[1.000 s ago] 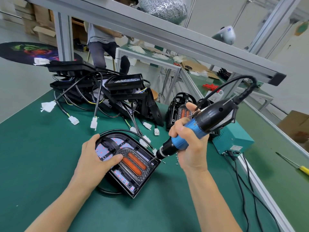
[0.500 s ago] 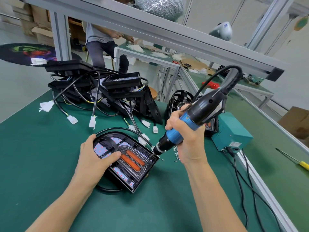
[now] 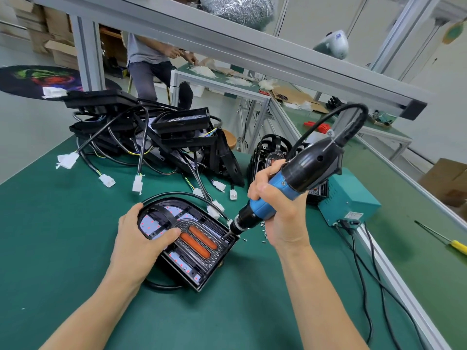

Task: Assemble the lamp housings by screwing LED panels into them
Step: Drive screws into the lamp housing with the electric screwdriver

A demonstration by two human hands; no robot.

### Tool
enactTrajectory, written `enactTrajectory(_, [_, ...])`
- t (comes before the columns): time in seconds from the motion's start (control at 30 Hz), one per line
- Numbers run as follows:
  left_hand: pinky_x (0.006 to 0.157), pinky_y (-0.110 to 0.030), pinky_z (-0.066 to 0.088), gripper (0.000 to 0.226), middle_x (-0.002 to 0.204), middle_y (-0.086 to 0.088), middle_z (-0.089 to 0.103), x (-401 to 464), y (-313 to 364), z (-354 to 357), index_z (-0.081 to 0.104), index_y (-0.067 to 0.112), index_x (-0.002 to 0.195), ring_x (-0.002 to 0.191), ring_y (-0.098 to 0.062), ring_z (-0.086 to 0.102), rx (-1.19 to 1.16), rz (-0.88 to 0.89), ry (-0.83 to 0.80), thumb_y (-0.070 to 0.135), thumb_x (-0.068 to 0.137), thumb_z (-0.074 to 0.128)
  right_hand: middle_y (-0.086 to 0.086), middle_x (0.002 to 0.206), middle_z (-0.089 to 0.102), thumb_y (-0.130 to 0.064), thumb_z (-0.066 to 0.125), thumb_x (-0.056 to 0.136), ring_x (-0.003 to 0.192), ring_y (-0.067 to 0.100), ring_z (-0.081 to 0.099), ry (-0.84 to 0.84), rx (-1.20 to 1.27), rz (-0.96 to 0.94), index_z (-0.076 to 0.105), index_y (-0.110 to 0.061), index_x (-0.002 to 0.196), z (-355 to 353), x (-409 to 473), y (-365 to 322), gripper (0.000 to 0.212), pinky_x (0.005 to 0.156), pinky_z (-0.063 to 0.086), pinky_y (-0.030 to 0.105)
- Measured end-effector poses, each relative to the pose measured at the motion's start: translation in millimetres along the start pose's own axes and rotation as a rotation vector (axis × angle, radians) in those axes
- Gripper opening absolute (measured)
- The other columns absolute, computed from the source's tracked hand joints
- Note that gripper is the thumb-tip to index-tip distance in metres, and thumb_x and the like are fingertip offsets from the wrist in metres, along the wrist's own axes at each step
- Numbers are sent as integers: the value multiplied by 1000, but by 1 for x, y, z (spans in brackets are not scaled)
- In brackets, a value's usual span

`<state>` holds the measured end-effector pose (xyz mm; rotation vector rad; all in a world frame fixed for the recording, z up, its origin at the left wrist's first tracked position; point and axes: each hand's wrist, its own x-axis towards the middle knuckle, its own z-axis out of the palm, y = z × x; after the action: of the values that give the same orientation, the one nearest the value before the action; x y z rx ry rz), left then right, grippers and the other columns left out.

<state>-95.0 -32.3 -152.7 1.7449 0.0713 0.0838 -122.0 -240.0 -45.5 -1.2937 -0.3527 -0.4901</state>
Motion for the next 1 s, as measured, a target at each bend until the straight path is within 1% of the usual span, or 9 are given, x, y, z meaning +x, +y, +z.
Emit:
enactTrajectory(0.2, [103, -45, 41, 83, 131, -4, 49, -3, 3, 1, 45, 13, 135, 112, -23, 54, -4, -9, 16, 20, 64, 88, -2, 65, 50, -11, 65, 63, 60, 17, 45, -30, 17, 6, 58, -33, 83, 2, -3, 3, 30, 63, 43, 27])
enactTrajectory(0.3, [101, -45, 43, 77, 128, -6, 51, -2, 5, 1, 47, 15, 133, 110, -23, 55, 1, -10, 23, 18, 66, 86, -2, 65, 50, -10, 65, 63, 61, 18, 44, -24, -15, -5, 57, -31, 77, 5, -4, 3, 26, 63, 43, 28])
enactTrajectory(0.4, [93, -35, 44, 57, 121, -2, 51, -5, 6, 2, 53, 28, 114, 98, -11, 57, -8, 17, 36, 13, 68, 84, -3, 65, 50, -11, 64, 63, 60, 20, 43, -30, -45, -11, 56, -31, 68, 5, -3, 1, 22, 63, 44, 28])
enactTrajectory(0.47, [89, -31, 41, 56, 119, 0, 50, -5, 6, 2, 52, 33, 109, 93, -1, 54, -7, 23, 43, 13, 68, 84, -2, 65, 50, -10, 64, 63, 59, 20, 44, -37, -35, -1, 56, -30, 67, 5, -1, 0, 22, 63, 44, 28])
enactTrajectory(0.57, [91, -34, 43, 61, 121, -4, 52, -3, 5, 1, 53, 22, 120, 99, -14, 56, -13, 2, 33, 15, 68, 84, -1, 65, 50, -9, 65, 63, 59, 19, 43, -48, -14, 17, 54, -28, 69, 8, -1, 2, 23, 63, 43, 28])
enactTrajectory(0.67, [93, -36, 44, 63, 122, -7, 53, -2, 6, 1, 54, 20, 122, 103, -19, 57, -27, -5, 23, 15, 67, 85, -1, 66, 48, -10, 65, 65, 61, 23, 35, -63, -28, 22, 54, -30, 70, 13, -4, 4, 24, 63, 36, 34])
enactTrajectory(0.8, [95, -41, 46, 60, 119, -7, 56, -5, 12, 1, 58, 28, 108, 105, -22, 57, -60, 0, 0, 31, 53, 81, -6, 67, 50, -11, 66, 64, 64, 21, 38, -42, -32, 18, 59, -34, 74, 14, -8, 5, 26, 63, 38, 32])
enactTrajectory(0.93, [96, -38, 44, 59, 122, -7, 54, -7, 15, 1, 56, 32, 104, 108, -23, 55, -68, -15, -5, 28, 53, 85, -4, 65, 54, -12, 68, 64, 64, 20, 45, -41, -24, 31, 63, -35, 84, 13, -13, 3, 30, 67, 45, 28])
enactTrajectory(1.0, [96, -38, 44, 54, 120, -7, 54, -8, 17, 0, 54, 36, 97, 109, -23, 54, -63, -21, -8, 31, 50, 80, -5, 65, 55, -13, 68, 65, 63, 17, 47, -51, -39, 39, 63, -34, 78, 13, -14, 1, 25, 66, 45, 26])
